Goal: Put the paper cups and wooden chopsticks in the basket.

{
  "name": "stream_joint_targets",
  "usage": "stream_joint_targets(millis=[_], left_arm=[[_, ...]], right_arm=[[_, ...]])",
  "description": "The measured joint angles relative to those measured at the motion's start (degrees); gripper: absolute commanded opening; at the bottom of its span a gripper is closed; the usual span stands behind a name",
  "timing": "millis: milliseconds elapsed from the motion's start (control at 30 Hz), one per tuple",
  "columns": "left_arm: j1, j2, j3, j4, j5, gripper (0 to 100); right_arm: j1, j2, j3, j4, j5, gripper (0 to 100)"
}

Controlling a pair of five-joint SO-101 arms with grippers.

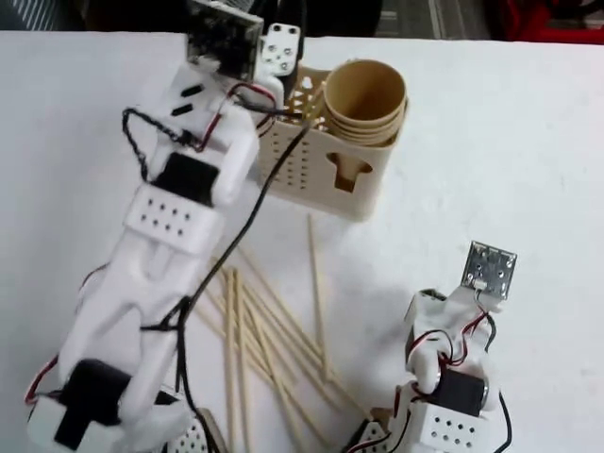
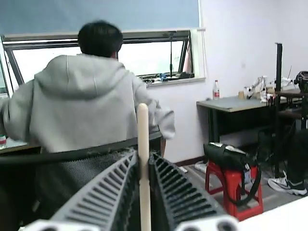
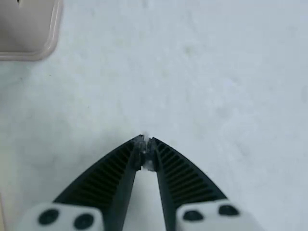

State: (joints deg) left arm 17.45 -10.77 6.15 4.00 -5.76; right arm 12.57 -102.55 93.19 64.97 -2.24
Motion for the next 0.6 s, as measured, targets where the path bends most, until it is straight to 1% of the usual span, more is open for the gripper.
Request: stream_joint_targets(millis=[67, 133, 200, 300, 600], left_arm=[[-0.18, 2.11, -0.44, 0.35, 0.00, 2], [-0.18, 2.81, -0.53, 3.08, 0.00, 3], [-0.09, 2.90, -0.88, 7.21, 0.00, 7], [-0.18, 2.90, -2.11, 14.42, 0.00, 16], [-0.18, 2.90, -13.36, 42.11, 0.00, 17]], right_arm=[[0.00, 0.00, 0.79, 0.00, 0.00, 1.8], [0.00, 0.00, 1.32, -0.88, 0.00, 1.8], [0.00, 0.00, 2.37, -2.73, 0.00, 1.8], [0.00, 0.09, 3.08, -5.54, 0.00, 1.8], [0.00, 0.09, 3.16, -6.15, 0.00, 1.8]])
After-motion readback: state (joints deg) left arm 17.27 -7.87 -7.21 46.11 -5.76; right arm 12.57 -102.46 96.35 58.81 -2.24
